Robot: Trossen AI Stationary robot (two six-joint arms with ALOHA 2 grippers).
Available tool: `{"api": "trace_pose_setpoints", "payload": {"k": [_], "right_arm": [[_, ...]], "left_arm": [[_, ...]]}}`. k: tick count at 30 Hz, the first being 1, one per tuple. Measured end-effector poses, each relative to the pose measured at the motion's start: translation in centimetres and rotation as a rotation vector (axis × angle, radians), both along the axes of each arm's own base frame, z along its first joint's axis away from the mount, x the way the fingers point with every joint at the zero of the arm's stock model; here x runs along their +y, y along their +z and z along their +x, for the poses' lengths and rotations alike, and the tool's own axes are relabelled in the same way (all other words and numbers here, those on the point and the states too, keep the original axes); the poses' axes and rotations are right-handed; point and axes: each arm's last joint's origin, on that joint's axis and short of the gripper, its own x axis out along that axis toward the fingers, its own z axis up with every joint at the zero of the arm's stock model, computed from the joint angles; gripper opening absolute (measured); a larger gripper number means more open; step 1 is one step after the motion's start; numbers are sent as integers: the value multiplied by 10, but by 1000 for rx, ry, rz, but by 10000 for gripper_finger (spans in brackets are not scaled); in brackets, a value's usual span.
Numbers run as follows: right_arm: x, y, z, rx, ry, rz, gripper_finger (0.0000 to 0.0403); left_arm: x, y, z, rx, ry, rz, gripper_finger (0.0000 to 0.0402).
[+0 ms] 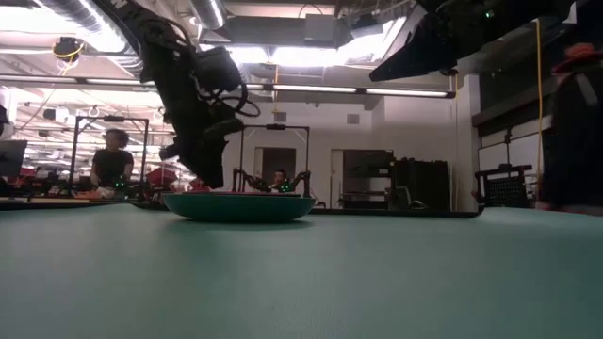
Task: Stack plastic plates
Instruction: Return to Home Position
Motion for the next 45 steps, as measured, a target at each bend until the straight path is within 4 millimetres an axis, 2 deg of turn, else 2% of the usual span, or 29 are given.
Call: {"api": "trace_pose_setpoints", "payload": {"k": [5,12,20,27,33,37,42,45], "right_arm": [[0,0,0,4,0,-1,106],[0,-5,-2,53,0,-7,106],[0,-4,-2,42,-1,-9,106],[0,3,1,-31,0,-17,106],[1,14,5,-137,57,-66,105],[3,29,9,-182,102,-102,83],[5,54,13,-200,172,-163,29],[5,71,11,-199,201,-206,5]], "left_arm": [[-3,18,-5,-68,-6,25,66],[-16,57,-18,-229,-49,67,66],[-47,99,-34,-404,-136,157,37],[-76,120,-29,-537,-247,260,2],[-99,135,-19,-655,-356,398,1],[-112,145,-20,-730,-427,443,1],[-121,162,-39,-821,-456,473,1],[-126,172,-57,-862,-471,475,1]]}}
